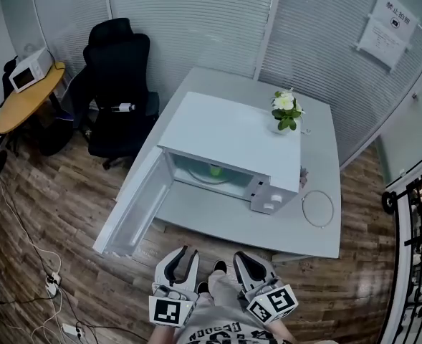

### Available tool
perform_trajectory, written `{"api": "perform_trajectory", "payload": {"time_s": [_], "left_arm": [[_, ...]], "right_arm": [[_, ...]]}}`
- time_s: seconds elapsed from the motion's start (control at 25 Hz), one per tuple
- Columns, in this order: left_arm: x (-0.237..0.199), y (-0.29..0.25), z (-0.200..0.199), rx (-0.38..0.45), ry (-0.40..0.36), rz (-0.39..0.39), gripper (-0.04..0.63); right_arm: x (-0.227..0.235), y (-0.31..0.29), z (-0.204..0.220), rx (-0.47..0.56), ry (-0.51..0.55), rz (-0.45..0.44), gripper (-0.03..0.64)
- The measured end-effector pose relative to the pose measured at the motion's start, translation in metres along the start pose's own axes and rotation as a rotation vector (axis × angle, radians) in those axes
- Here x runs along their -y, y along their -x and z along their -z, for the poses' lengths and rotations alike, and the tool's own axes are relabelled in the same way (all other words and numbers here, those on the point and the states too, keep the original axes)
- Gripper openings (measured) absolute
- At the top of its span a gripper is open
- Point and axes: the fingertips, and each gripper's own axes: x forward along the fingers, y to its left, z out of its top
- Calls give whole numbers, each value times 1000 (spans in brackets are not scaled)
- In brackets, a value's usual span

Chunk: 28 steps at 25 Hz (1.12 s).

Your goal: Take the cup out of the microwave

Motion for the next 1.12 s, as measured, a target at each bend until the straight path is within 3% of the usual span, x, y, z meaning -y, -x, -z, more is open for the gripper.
{"api": "perform_trajectory", "payload": {"time_s": [0.44, 0.72, 1.12], "left_arm": [[-13, -73, -15, 38, -9, -3, 100], [-20, -102, -19, 52, -46, -23, 98], [-16, -125, -17, 59, -39, -21, 92]], "right_arm": [[56, -51, -36, 24, 34, -28, 23], [81, -65, -42, 20, 25, -33, 23], [102, -71, -41, 8, 16, -37, 23]]}}
